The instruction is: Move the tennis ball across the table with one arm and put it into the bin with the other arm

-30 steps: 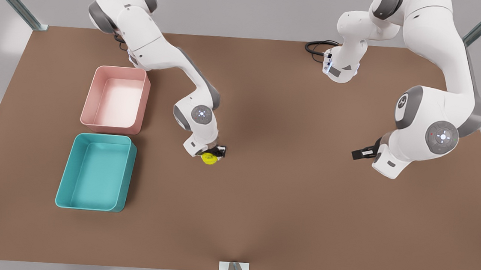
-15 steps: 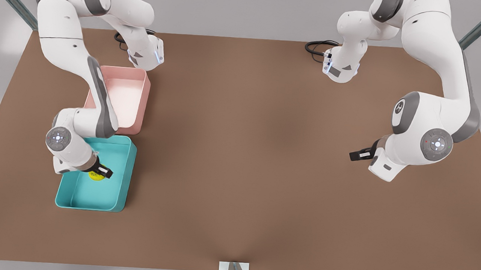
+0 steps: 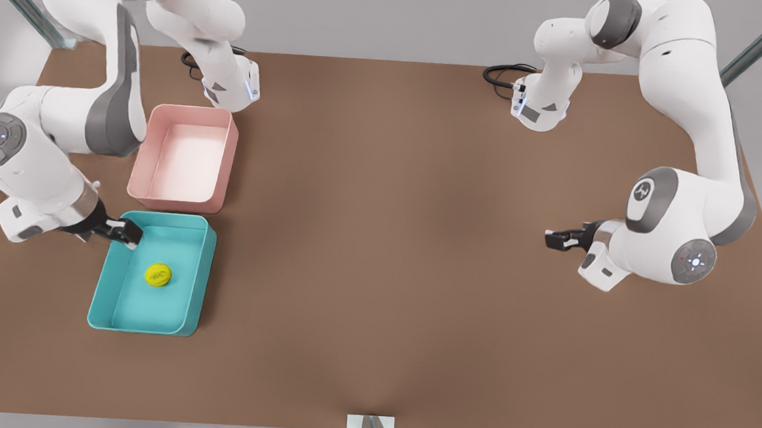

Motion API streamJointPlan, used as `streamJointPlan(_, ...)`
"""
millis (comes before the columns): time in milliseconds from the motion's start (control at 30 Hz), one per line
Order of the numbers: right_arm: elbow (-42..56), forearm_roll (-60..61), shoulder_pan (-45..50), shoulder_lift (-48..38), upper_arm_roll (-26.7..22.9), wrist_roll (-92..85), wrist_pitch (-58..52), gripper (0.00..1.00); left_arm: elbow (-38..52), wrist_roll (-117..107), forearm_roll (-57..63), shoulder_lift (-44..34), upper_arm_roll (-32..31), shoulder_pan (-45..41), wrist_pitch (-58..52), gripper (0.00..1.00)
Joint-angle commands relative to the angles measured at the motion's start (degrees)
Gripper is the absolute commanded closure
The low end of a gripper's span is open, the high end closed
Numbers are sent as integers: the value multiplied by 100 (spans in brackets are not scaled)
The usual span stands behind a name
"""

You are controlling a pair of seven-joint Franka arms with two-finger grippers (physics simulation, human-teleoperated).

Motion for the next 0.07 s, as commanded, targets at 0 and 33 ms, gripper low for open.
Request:
streamJointPlan(0, -222, 177, 39, -379, -141, -894, -1359, 0, 15, -1, -51, -10, -3, -1, -296, 0)
streamJointPlan(33, -222, 256, 48, -379, -203, -903, -1368, 0, 15, -9, -42, -10, -3, -9, -296, 0)
